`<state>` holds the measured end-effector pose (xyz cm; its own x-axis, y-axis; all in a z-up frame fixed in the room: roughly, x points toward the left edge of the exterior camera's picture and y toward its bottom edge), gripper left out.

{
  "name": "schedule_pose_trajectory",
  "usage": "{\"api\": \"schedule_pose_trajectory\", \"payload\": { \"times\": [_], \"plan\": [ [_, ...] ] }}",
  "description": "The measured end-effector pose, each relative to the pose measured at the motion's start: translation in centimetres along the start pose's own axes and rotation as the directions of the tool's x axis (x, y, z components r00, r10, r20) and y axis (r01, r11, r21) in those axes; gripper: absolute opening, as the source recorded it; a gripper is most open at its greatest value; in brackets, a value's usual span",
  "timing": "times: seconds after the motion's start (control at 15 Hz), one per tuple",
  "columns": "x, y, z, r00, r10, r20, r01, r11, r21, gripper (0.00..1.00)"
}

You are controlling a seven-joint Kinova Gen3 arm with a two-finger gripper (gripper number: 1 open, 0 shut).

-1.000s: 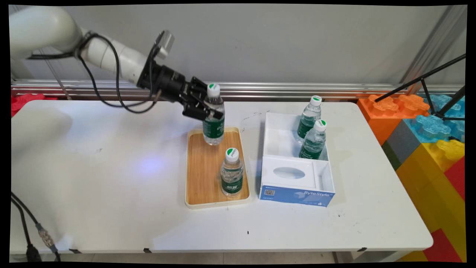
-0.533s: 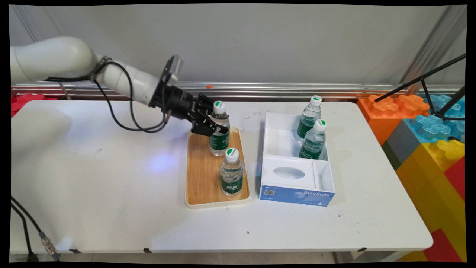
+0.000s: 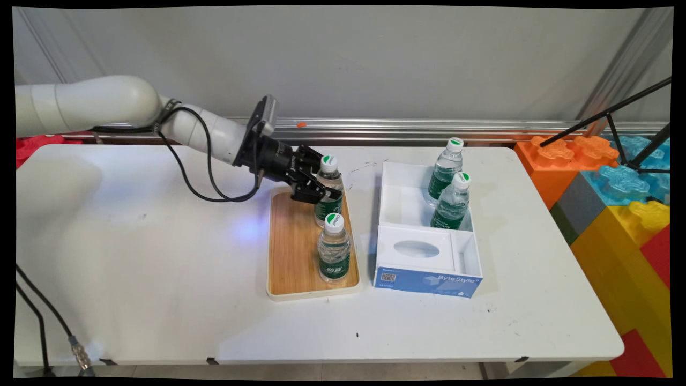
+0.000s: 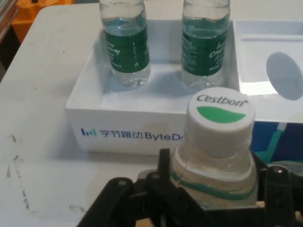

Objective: Place the picked object on the tray

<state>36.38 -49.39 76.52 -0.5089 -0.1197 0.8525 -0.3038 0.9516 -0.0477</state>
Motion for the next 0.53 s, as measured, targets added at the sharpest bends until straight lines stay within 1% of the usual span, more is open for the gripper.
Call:
{"api": "schedule_pose_trajectory", "payload": {
  "times": [0.27,0.33,0.53],
  "plan": [
    [-0.5,-0.2,1.0,1.000,0.009,-0.006,-0.009,1.000,0.003,0.00],
    [-0.5,-0.2,1.2,1.000,0.013,-0.006,-0.013,1.000,0.003,1.00],
    [-0.8,-0.3,1.3,1.000,0.021,0.000,-0.021,1.000,0.002,1.00]
  ]
}}
